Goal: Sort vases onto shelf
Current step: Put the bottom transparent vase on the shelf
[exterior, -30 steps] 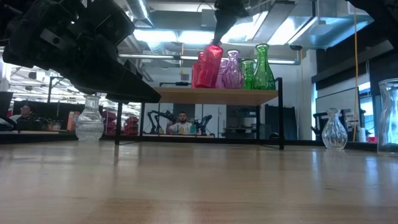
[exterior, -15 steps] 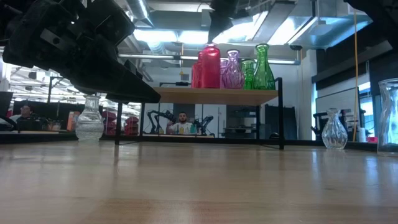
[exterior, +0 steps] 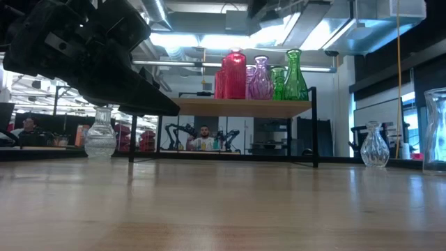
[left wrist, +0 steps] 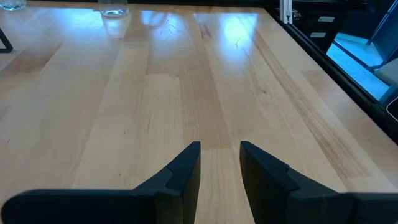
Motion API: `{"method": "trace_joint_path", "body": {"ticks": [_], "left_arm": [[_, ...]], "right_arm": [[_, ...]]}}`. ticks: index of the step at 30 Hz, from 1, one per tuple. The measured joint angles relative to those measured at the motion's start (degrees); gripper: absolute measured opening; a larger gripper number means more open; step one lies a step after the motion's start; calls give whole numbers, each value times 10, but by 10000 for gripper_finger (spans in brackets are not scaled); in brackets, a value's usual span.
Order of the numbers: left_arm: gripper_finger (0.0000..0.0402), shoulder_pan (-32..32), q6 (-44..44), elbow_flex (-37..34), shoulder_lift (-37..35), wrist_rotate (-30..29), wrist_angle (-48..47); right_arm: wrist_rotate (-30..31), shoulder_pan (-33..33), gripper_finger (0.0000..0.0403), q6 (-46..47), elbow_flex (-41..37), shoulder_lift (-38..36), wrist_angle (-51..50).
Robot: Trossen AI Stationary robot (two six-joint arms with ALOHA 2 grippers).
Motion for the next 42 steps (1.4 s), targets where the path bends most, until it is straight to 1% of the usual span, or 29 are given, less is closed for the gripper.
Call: {"method": "trace_joint_path", "body": {"ticks": [4,6,9,11,13,19,22,25,27,30,33,35,38,42], "left_arm": [[105,0,0,0,0,1,0],[105,0,0,0,0,3,0],[105,0,0,0,0,18,-1],[105,0,0,0,0,27,-2],[105,0,0,0,0,30,-2],[105,5,-2,0,0,29,1],[105,10,-4,0,0,27,8],[105,12,-5,0,0,27,8],[105,12,-6,0,0,27,9],[105,12,-15,0,0,23,10],[105,12,-19,0,0,13,10],[105,12,-20,0,0,12,10],[105,12,-20,0,0,12,10],[105,12,-20,0,0,11,10]], "right_arm": [[-57,32,104,89,0,-18,-79],[-59,48,104,124,-18,-32,-67],[-55,71,104,156,-71,-70,-73],[-43,82,104,193,-128,-108,-71],[-43,90,104,232,-191,-152,-70],[-43,104,104,413,-389,-297,-75],[-65,104,104,513,-481,-358,-74],[-101,103,106,576,-560,-406,-74],[-119,103,116,604,-603,-429,-74],[-132,103,144,633,-655,-450,-75],[-132,103,169,634,-693,-460,-73],[-125,103,178,635,-713,-461,-74],[-115,103,179,635,-740,-459,-73],[-123,103,166,634,-767,-455,-70]]}}
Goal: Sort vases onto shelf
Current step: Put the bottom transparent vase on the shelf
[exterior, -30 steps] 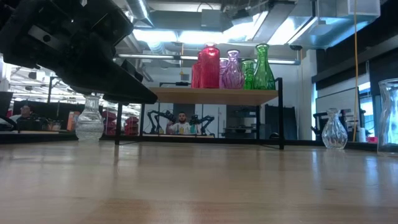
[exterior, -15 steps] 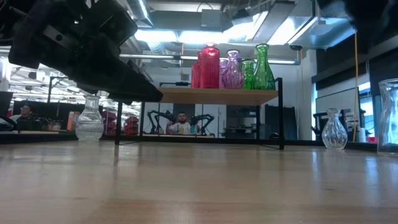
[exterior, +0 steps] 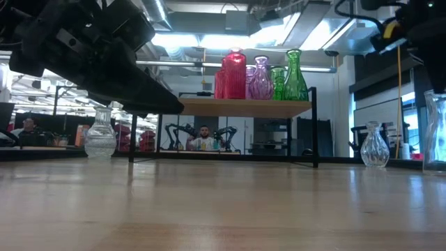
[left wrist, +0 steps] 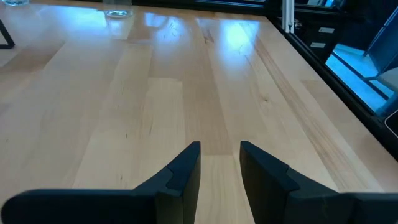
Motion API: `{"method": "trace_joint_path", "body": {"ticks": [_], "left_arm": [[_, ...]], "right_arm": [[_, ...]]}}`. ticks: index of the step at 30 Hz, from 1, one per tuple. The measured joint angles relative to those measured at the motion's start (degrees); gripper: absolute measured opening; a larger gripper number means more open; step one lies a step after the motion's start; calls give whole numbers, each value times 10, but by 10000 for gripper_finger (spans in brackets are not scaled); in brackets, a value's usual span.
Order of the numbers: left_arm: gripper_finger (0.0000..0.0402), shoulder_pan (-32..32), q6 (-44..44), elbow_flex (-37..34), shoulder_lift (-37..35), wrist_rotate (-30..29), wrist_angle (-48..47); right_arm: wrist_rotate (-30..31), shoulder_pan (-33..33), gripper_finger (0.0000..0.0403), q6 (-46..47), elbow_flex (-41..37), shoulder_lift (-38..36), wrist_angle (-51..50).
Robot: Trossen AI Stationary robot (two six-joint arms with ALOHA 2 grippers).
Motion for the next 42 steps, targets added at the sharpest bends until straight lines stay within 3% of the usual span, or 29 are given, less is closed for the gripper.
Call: {"method": "trace_joint_path", "body": {"ticks": [9,18,25,32,39,42], "left_arm": [[105,0,0,0,0,0,0],[105,0,0,0,0,-1,0],[105,0,4,0,0,-1,0],[105,1,21,0,0,-1,0],[105,3,41,0,0,4,-8],[105,3,45,0,-30,6,-60]], "right_arm": [[-4,0,118,-18,-28,0,36],[-3,0,12,-95,-42,3,59],[1,1,6,-176,-35,10,153],[19,28,3,-305,39,82,234],[41,51,2,-454,179,225,265],[38,49,2,-506,255,294,256]]}}
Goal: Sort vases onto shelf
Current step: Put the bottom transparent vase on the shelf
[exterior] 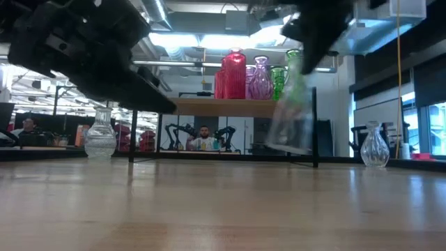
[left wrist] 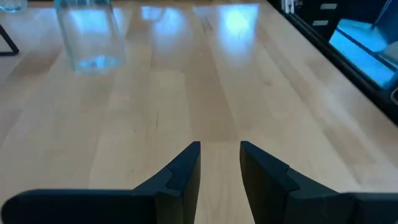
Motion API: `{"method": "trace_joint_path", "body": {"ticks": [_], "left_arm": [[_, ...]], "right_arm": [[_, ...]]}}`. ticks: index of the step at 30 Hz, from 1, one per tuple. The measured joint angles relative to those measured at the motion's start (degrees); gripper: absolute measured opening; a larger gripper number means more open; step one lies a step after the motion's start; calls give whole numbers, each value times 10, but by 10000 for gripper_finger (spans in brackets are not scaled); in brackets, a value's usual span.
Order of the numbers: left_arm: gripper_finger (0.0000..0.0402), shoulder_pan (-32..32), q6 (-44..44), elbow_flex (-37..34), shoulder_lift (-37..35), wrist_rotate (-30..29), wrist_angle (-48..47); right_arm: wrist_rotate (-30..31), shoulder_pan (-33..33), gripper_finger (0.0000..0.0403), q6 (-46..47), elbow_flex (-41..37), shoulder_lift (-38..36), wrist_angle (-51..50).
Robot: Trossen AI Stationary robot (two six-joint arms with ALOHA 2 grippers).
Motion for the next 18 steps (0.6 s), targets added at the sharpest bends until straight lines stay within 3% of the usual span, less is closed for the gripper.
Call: {"method": "trace_joint_path", "body": {"ticks": [5,11,18], "left_arm": [[105,-7,-19,0,-81,-1,-129],[105,-40,-49,1,-152,-11,-250],[105,-73,-60,0,-164,-50,-281]], "right_arm": [[-16,-2,2,-88,120,100,-6],[-85,-11,2,-133,237,189,-19],[-114,-24,2,-141,274,231,-25]]}}
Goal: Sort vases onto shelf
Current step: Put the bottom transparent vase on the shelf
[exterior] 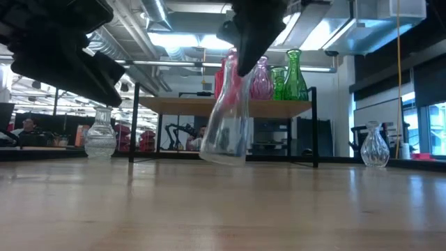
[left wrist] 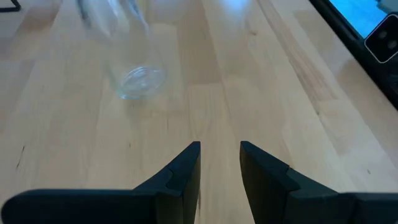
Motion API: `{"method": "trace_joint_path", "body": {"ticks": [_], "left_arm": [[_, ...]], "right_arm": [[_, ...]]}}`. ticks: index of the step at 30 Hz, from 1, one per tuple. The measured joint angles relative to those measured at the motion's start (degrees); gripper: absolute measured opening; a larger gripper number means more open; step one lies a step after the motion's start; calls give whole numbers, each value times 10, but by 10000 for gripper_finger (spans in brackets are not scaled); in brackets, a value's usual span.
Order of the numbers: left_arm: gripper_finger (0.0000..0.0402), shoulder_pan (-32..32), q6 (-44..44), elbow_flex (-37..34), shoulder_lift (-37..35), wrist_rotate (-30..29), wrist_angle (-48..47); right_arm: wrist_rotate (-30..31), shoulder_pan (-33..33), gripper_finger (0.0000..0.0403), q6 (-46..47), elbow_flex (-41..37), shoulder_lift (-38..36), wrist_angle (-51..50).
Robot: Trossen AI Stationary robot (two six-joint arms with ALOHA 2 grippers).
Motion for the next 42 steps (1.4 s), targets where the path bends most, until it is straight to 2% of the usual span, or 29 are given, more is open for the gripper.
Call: {"method": "trace_joint_path", "body": {"ticks": [8,16,23,27,30,34,38,42], "left_arm": [[105,-1,0,0,0,-3,1],[105,-1,3,0,0,-3,2],[105,11,22,0,0,-4,63],[105,31,38,0,0,-17,126],[105,57,65,0,0,-22,177],[115,91,95,24,0,16,181],[153,119,117,56,8,32,157],[203,148,120,84,24,35,105]], "right_arm": [[7,1,36,29,-12,3,19],[7,1,115,30,-12,3,26],[-19,10,145,60,65,-3,-56],[-24,30,147,84,64,-39,-107],[-12,46,147,107,16,-85,-99],[18,59,147,124,-105,-163,-18],[33,58,147,163,-267,-262,86],[80,58,147,199,-418,-356,198]]}}
